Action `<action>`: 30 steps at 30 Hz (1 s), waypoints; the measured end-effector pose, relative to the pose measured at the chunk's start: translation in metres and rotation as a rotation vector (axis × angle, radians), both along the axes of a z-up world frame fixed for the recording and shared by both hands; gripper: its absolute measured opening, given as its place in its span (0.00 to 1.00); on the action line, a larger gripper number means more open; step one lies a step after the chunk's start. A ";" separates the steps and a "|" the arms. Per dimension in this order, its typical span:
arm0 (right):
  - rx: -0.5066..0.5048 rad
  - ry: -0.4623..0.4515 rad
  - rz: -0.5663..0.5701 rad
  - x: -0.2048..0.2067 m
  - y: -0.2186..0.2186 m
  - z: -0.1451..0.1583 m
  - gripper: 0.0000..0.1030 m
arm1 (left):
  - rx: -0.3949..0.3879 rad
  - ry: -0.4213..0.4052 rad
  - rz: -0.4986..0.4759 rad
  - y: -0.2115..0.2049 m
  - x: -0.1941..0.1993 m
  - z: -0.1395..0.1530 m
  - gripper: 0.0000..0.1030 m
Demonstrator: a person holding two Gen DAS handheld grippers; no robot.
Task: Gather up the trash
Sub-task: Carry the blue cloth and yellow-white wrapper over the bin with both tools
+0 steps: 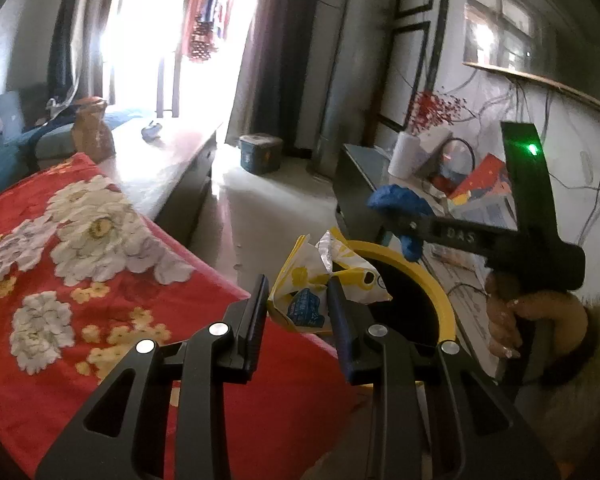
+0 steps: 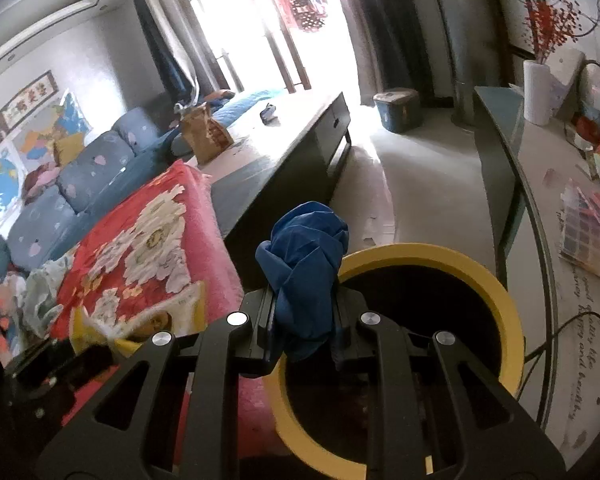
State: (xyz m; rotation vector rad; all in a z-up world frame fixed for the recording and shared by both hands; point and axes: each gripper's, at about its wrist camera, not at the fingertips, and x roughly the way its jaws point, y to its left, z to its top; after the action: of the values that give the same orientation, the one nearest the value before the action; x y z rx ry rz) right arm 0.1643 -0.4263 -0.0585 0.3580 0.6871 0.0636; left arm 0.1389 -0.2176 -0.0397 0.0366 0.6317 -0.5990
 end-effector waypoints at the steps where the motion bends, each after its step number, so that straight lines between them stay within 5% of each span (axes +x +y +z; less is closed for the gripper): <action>1: 0.000 0.001 -0.005 0.000 -0.002 0.000 0.14 | 0.004 0.001 -0.010 -0.004 -0.001 -0.002 0.28; 30: 0.009 0.096 -0.154 0.001 -0.067 -0.039 0.16 | 0.097 0.030 -0.167 -0.078 -0.008 -0.031 0.28</action>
State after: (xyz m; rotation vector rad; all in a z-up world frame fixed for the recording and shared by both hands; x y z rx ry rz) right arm 0.1649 -0.4932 -0.0972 0.4238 0.7518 -0.0968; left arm 0.1307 -0.2961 -0.0710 0.1729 0.6907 -0.7303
